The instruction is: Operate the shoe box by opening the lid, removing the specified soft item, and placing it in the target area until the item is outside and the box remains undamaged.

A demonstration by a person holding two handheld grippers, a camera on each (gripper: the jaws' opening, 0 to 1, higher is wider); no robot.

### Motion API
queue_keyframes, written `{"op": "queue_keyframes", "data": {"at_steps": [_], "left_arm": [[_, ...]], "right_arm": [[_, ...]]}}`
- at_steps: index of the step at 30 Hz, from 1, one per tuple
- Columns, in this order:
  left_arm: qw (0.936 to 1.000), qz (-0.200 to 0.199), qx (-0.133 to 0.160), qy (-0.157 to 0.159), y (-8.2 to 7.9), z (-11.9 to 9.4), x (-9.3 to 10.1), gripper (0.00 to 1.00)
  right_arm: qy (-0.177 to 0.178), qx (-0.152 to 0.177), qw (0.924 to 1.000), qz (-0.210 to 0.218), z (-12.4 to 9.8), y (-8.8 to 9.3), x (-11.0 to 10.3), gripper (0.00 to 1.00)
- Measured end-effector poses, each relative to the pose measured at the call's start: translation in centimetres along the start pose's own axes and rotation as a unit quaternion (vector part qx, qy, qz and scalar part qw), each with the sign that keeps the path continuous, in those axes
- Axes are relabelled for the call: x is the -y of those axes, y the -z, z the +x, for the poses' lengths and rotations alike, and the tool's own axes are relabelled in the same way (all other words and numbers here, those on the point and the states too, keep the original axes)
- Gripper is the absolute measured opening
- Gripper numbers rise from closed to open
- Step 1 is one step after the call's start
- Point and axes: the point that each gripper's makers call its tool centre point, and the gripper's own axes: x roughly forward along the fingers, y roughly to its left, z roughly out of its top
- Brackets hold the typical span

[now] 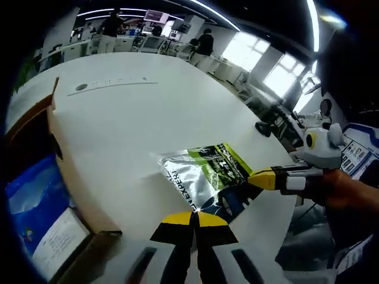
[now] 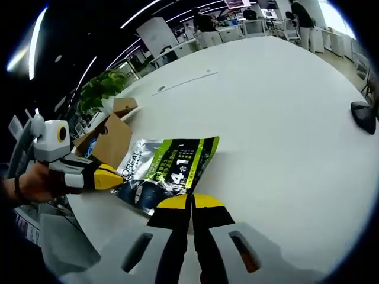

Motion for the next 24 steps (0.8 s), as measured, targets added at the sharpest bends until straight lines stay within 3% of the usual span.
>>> {"op": "queue_keyframes", "data": {"at_steps": [24], "left_arm": [[0.9992,-0.029,-0.024,-0.01,2.1,1.2,-1.1,0.0]], "right_arm": [[0.001,-0.025,0.9996,0.01,1.0,2.1,0.1,0.0]]}}
